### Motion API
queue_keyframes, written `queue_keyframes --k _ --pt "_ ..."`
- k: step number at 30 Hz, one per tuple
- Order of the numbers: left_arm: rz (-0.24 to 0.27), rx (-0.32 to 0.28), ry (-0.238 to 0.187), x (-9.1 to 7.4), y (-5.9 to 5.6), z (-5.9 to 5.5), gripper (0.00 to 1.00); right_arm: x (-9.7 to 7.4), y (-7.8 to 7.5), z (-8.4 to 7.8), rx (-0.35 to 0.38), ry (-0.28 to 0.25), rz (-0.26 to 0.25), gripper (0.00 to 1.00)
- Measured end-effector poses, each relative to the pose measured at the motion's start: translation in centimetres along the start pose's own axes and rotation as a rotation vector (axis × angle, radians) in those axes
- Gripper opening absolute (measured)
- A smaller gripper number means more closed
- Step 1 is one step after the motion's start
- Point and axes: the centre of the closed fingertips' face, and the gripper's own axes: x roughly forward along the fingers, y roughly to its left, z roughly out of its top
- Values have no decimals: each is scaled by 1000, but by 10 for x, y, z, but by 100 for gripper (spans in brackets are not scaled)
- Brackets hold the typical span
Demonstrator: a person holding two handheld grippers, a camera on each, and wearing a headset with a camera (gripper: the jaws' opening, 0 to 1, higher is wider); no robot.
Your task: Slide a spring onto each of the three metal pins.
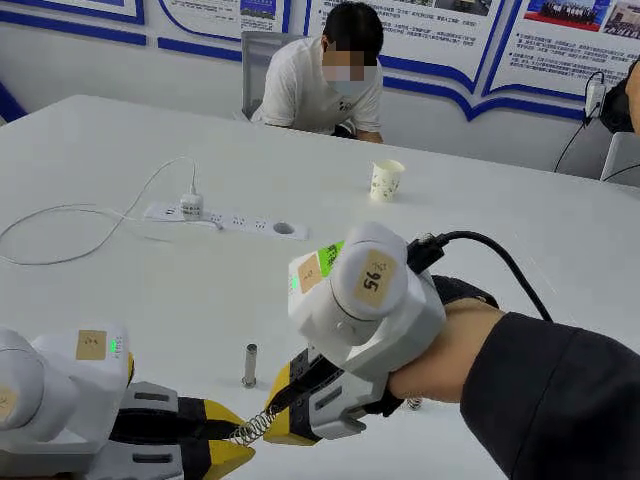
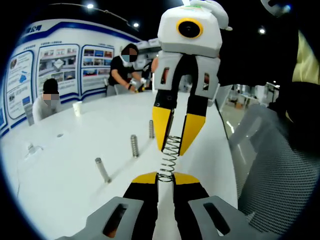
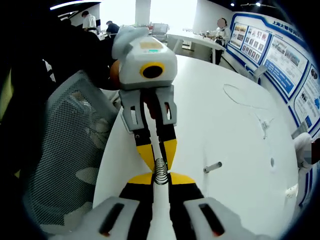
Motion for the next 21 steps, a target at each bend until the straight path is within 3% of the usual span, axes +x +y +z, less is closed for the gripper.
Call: queue_keyframes --k 11,21 --pt "-2 -3 -5 4 1 0 10 0 0 10 -29 1 0 12" --pt "-4 -7 -3 7 0 -1 11 2 0 8 -33 13 6 12"
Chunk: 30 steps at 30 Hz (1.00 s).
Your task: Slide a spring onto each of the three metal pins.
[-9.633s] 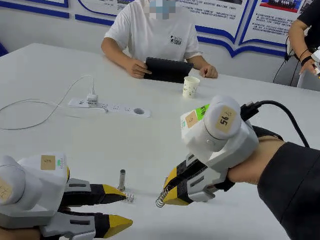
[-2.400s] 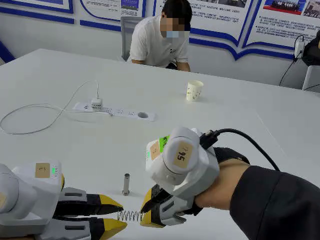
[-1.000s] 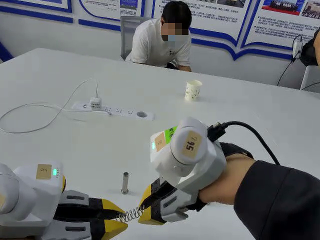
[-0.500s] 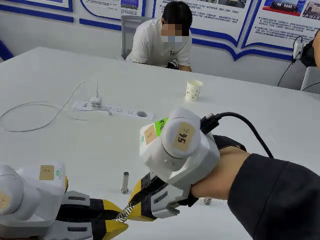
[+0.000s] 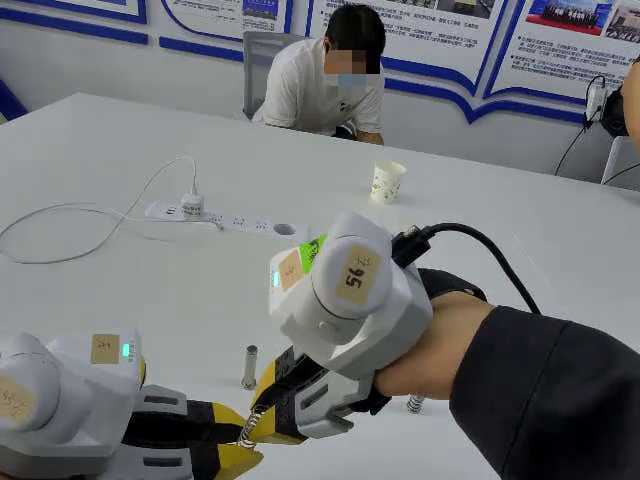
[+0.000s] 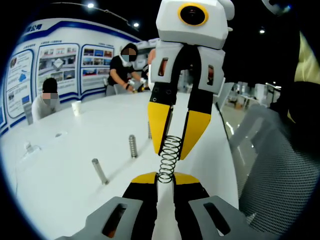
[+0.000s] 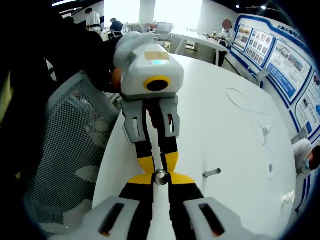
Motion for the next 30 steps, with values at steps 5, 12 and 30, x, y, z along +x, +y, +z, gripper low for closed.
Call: queue_keyframes --k 5,12,30 --pt "7 -9 -11 -2 1 2 14 1 -1 0 -3 8 3 12" --pt "21 -19 -13 -4 3 1 20 1 -2 0 -4 12 3 12" --pt "92 -66 -16 -13 16 -4 37 -3 -13 -4 8 15 -14 12"
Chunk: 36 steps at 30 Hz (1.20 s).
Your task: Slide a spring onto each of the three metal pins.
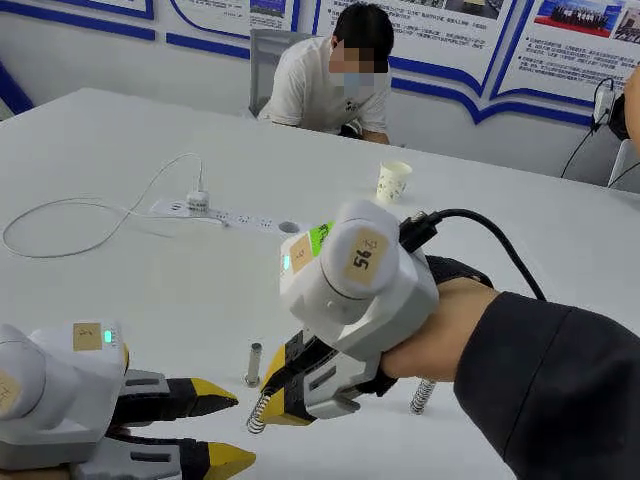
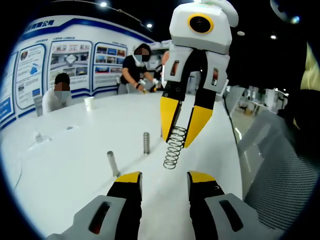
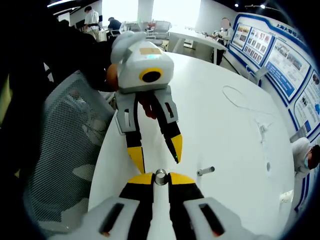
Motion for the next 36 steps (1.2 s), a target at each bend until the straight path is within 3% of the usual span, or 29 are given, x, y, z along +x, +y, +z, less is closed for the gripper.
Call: queue_keyframes --k 11,24,36 --pt "30 -24 -7 -3 5 1 44 -5 -15 -4 14 8 -16 12" --pt "47 -35 -11 -7 7 -1 46 -10 -50 -4 38 16 -57 12" --pt "62 -51 -15 -10 12 -3 47 -3 -73 -7 60 27 -59 12"
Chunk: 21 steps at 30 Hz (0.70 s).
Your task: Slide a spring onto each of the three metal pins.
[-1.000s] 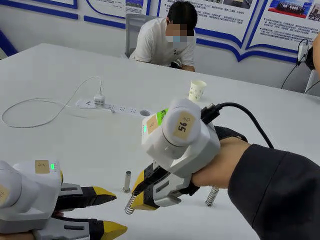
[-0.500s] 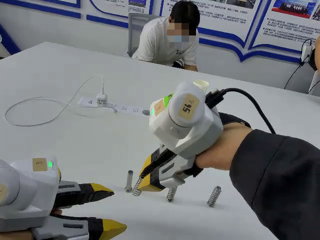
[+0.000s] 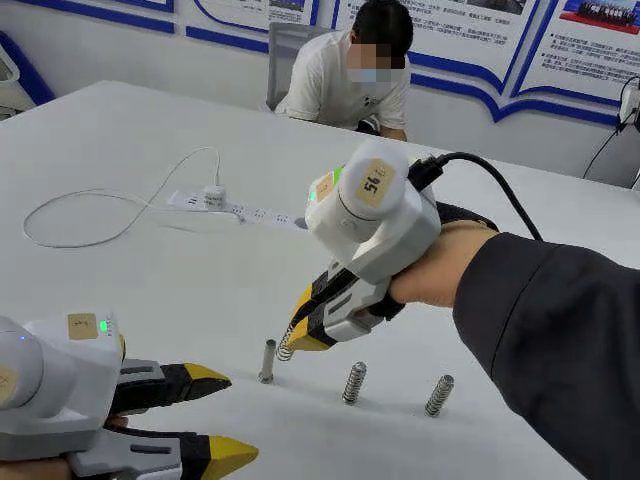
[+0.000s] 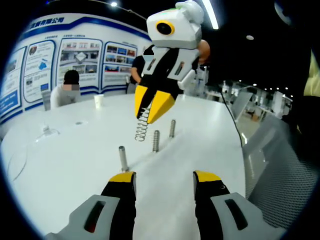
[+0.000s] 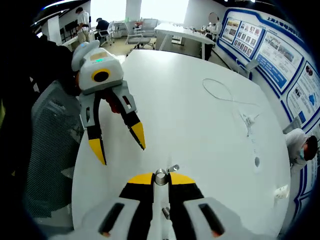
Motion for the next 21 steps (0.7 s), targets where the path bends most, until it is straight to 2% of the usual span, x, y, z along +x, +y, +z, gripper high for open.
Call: queue_keyframes --k 14,21 --pt "19 -19 5 -5 6 -6 47 16 -19 0 24 12 -7 12" --pt "23 -24 6 -6 9 -7 47 23 -22 -1 20 25 -1 12"
